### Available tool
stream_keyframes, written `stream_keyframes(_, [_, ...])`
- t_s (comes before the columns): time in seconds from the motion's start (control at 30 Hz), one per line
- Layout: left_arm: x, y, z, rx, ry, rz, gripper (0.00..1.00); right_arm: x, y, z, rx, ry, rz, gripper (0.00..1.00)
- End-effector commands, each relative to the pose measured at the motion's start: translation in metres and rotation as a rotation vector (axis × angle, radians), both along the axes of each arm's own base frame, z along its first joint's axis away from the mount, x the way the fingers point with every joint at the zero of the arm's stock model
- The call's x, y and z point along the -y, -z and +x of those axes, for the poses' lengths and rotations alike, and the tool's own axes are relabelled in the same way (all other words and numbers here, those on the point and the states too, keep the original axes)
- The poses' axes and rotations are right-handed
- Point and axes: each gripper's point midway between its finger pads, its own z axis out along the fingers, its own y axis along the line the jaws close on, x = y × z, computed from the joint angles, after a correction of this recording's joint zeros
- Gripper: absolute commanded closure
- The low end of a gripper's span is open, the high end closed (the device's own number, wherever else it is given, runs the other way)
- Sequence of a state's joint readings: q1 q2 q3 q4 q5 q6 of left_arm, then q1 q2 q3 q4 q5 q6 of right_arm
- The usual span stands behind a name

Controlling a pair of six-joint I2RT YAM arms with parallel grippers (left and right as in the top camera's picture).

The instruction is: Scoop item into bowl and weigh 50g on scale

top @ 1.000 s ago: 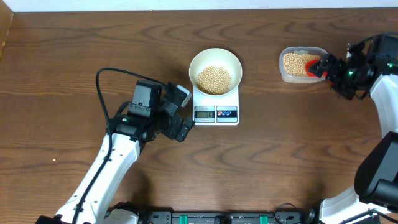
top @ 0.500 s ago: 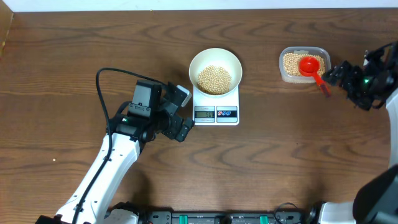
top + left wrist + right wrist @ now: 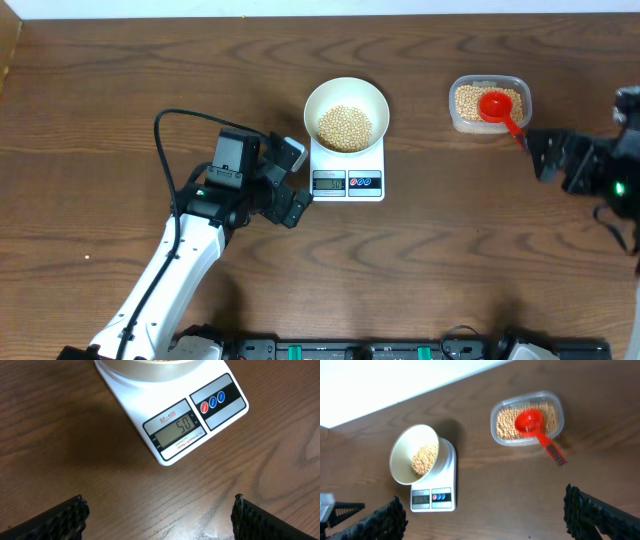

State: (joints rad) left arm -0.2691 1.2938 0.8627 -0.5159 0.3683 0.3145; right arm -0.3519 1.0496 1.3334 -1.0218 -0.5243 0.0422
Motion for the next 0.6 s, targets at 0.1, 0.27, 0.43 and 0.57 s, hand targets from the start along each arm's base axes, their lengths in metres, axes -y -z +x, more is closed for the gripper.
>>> stream_keyframes(0.1, [-0.001, 0.002, -0.001, -0.003, 0.004, -0.001, 0.07, 0.008, -0.03, -0.033, 0.119, 0.074, -0.157, 0.01])
stream_keyframes(0.27, [0.0, 0.002, -0.001, -0.004, 0.004, -0.001, 0.06, 0.004, -0.047, -0.054, 0.19, 0.098, -0.194, 0.01])
stream_keyframes(0.43, [0.0, 0.002, -0.001, -0.003, 0.004, -0.001, 0.07, -0.001, -0.045, -0.065, 0.194, 0.094, -0.195, 0.01])
stream_keyframes(0.57, [0.0, 0.002, -0.001, -0.004, 0.004, -0.001, 0.07, -0.001, -0.03, -0.067, 0.186, 0.098, -0.224, 0.01])
